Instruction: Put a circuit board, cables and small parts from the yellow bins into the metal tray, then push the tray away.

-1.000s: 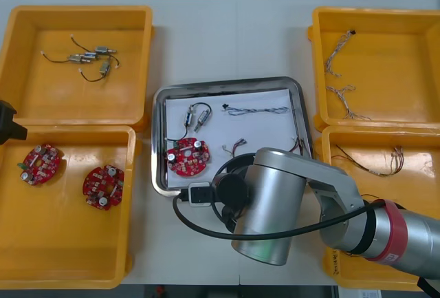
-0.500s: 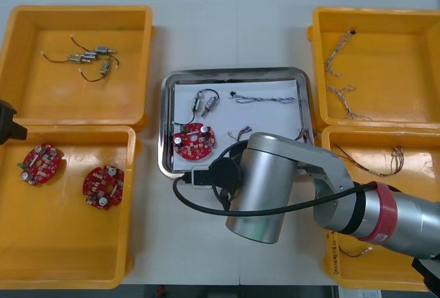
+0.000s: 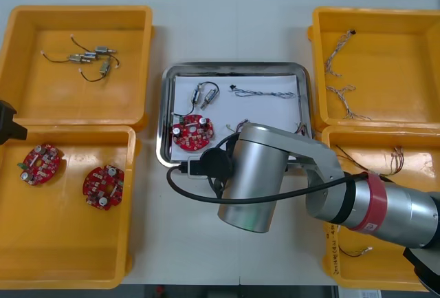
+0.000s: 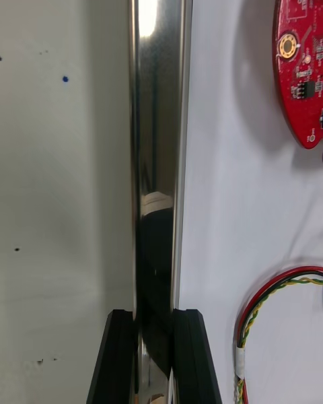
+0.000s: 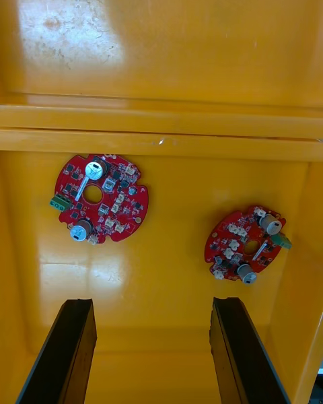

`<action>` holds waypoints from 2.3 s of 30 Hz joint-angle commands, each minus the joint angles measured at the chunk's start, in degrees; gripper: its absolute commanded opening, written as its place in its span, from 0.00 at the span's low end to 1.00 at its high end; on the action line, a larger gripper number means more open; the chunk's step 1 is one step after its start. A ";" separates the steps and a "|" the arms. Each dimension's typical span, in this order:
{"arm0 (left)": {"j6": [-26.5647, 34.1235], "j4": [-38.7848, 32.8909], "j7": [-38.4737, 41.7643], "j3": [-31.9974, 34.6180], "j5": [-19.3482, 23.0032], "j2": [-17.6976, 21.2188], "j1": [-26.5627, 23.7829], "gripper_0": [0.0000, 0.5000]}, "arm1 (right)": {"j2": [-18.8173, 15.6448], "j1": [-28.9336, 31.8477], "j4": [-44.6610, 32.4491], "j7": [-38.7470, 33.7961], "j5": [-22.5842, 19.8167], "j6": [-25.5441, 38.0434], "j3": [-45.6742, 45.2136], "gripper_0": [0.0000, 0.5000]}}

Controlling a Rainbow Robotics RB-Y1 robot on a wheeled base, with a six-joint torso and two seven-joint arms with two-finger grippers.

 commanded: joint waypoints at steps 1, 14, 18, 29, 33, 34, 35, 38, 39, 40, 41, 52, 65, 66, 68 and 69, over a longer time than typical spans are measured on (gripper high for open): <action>0.37 -1.51 -3.42 1.36 0.39 2.08 0.79 1.00 | 1.87 -3.58 0.82 -2.12 -0.55 -0.52 0.74 0.00; 0.37 -1.51 -3.42 1.36 0.39 2.08 0.79 1.00 | 1.96 -8.68 4.95 -2.74 -3.36 -2.36 0.74 0.00; 0.37 -1.51 -3.42 1.36 0.39 2.08 0.79 1.00 | 1.96 -10.70 6.18 -2.91 -4.85 -2.36 0.74 0.00; 0.37 -1.51 -3.42 1.36 0.39 2.08 0.79 1.00 | 1.34 -14.83 7.94 -2.91 -4.94 -3.59 2.59 0.00; 0.37 -1.51 -3.42 1.36 0.39 2.08 0.79 1.00 | 0.81 -15.89 9.61 -3.35 -5.03 -5.88 3.56 0.00; 0.37 -1.51 -3.42 1.36 0.39 2.08 0.79 1.00 | 0.81 -15.98 9.87 -3.35 -5.03 -6.23 3.47 0.00; 0.37 -1.51 -3.42 1.36 0.39 2.08 0.79 1.00 | 0.73 -16.06 10.05 -3.35 -4.94 -6.49 3.47 0.00; 0.37 -1.51 -3.42 1.36 0.39 2.08 0.79 1.00 | 0.55 -16.42 10.75 -3.44 -4.94 -7.11 3.56 0.00; 0.37 -1.51 -3.42 1.36 0.39 2.08 0.79 1.00 | 0.37 -16.86 11.10 -3.44 -5.03 -7.55 3.56 0.00; 0.37 -1.51 -3.42 1.36 0.39 2.08 0.79 1.00 | 0.20 -16.86 11.19 -3.44 -5.03 -7.64 3.47 0.00; 0.37 -1.51 -3.42 1.36 0.39 2.08 0.79 1.00 | 0.11 -17.12 11.46 -3.44 -5.03 -7.81 3.56 0.00; 0.37 -1.51 -3.42 1.36 0.39 2.08 0.79 1.00 | -0.33 -19.67 15.06 -3.61 -7.67 -10.45 3.56 0.00; 0.37 -1.51 -3.42 1.36 0.39 2.08 0.79 1.00 | -0.77 -23.89 20.60 -3.00 -11.88 -14.58 3.56 0.00; 0.37 -1.51 -3.42 1.36 0.39 2.08 0.79 1.00 | -0.77 -24.15 21.12 -2.91 -11.88 -15.02 3.56 0.00; 0.37 -1.51 -3.42 1.36 0.39 2.08 0.79 1.00 | -0.77 -24.50 22.00 -2.82 -11.88 -15.63 3.56 0.00; 0.37 -1.51 -3.42 1.36 0.39 2.08 0.79 1.00 | -0.77 -24.77 22.62 -2.82 -11.97 -15.99 3.56 0.00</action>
